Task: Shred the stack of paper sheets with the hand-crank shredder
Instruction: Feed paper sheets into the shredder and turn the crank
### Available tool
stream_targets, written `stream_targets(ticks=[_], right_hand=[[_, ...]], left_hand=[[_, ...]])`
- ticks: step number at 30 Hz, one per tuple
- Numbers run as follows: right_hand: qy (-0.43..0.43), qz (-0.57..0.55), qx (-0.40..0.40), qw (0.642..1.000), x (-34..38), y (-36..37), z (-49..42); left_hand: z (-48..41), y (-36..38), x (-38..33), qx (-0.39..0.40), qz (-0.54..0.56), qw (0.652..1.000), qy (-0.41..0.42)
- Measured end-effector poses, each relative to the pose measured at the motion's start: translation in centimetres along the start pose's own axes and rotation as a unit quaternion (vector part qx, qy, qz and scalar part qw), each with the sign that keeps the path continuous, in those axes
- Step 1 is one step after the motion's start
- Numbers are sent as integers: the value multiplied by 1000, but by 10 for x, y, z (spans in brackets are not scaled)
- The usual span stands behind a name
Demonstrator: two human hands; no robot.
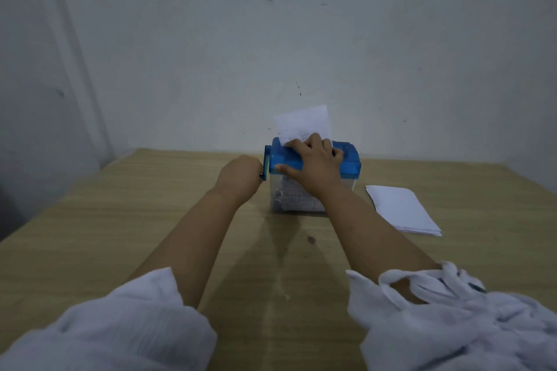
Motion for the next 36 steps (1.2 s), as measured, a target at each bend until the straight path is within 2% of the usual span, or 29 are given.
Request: stream_targets(ticks=[6,15,20,25,31,33,34,36], right_hand=[[-9,3,-15,1000,-1,0,1],[-61,29,-97,993,-3,8,3],[-82,23,-176,981,-2,11,4],[-89,30,-197,976,-7,15,1],[-82,36,-202,975,-8,15,-2],[-81,35,-200,976,-8,15,-1],[-78,35,-199,976,-8,15,-1],[-74,31,-191,978,-8,15,0]], left_hand=[[-14,-3,5,26,45,999,13],[-40,27,19,45,146,986,-74],[-58,34,17,29,132,986,-95],[-79,21,14,-47,142,982,-118],[-90,27,29,30,224,958,-177],[-79,42,30,49,306,923,-229],[-73,49,29,63,390,882,-258],[-62,59,20,108,572,753,-307]])
Point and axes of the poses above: each hand's wrist, its own z-axis away from the middle knuckle, its own y-axis out of the palm, x = y × z, the point moved 5 cm from there along -z, towards the middle knuckle, and after that the axes turned 6 degrees about -z, right-handed, at the moved point
